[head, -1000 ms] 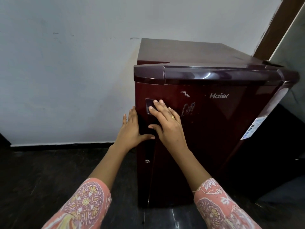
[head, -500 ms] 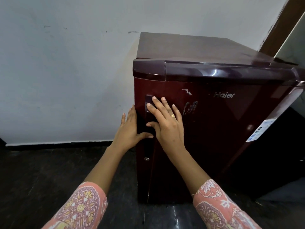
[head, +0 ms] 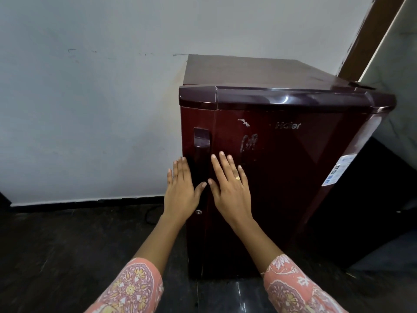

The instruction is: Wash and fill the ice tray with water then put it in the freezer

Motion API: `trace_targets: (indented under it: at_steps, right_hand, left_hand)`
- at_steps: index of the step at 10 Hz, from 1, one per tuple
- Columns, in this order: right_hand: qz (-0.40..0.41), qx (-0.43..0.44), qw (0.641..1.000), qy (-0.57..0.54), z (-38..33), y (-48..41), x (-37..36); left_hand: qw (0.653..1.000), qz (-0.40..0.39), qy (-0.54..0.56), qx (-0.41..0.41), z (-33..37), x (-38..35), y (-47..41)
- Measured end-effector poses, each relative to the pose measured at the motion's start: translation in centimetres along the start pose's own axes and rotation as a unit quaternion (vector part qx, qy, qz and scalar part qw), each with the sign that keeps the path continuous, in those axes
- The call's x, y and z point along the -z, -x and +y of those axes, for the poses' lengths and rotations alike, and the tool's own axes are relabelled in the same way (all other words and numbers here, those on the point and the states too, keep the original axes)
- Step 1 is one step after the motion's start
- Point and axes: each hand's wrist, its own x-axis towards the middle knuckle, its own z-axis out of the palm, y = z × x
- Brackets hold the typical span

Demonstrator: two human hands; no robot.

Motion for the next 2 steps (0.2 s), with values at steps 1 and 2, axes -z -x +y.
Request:
trace_targets:
  at_steps: [1,2]
  right_hand:
    - [-0.053,-0.059,0.997,-0.013,0.7,3.3,0.1]
    - [-0.08,-0.079,0.993,-0.018,1.0,4.8,0.4]
  left_hand:
    - [1.0,0.014,-0.009,0.008,0.9,-0.9,2.5]
    - [1.0,0.006,-0.013,-0.004,1.5,-1.4,3.9]
